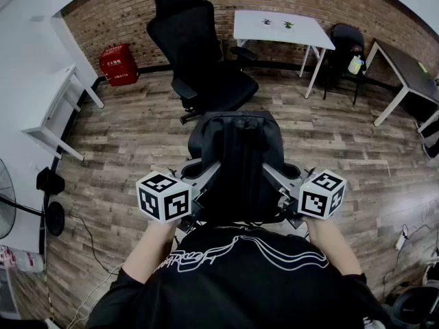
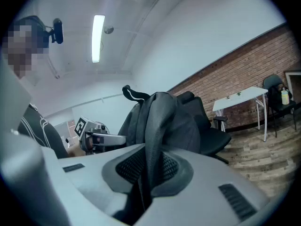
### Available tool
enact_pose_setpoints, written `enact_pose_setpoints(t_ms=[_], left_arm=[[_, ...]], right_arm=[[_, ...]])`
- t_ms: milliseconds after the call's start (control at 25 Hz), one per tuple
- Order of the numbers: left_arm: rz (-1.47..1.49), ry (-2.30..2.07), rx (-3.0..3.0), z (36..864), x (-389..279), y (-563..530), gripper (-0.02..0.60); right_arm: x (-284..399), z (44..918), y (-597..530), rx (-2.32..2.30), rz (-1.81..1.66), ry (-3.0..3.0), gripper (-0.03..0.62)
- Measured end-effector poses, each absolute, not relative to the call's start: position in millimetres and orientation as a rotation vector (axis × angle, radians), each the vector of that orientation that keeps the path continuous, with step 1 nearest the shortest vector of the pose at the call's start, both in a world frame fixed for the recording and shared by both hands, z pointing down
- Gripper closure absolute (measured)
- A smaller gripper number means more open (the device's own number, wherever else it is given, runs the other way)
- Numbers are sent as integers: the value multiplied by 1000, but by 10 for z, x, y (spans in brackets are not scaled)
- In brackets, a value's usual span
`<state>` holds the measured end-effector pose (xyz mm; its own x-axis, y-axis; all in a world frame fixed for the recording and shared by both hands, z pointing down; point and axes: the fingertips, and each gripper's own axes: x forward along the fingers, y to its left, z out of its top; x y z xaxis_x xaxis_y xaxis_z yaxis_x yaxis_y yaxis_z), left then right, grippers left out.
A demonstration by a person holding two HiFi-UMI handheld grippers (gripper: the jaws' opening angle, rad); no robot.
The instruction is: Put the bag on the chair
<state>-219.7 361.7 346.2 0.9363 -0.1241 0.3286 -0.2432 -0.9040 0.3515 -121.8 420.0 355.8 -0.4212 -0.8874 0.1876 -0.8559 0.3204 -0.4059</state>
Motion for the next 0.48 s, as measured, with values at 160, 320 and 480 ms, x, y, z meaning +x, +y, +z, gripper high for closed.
enact_pose_setpoints(t_ms=[160, 320, 480], left_arm=[[422, -254, 2703, 3442, -2167, 3632, 515], [425, -239, 2704, 3431, -2092, 3634, 515], [432, -210, 2706, 3408, -1988, 3654, 515]], right_arm=[[-1188, 3537, 4224, -1663, -700, 2486, 562], [-1116, 3522, 4242, -1688, -707, 2465, 560], [-1022, 3499, 4276, -1712, -712, 2438, 560]])
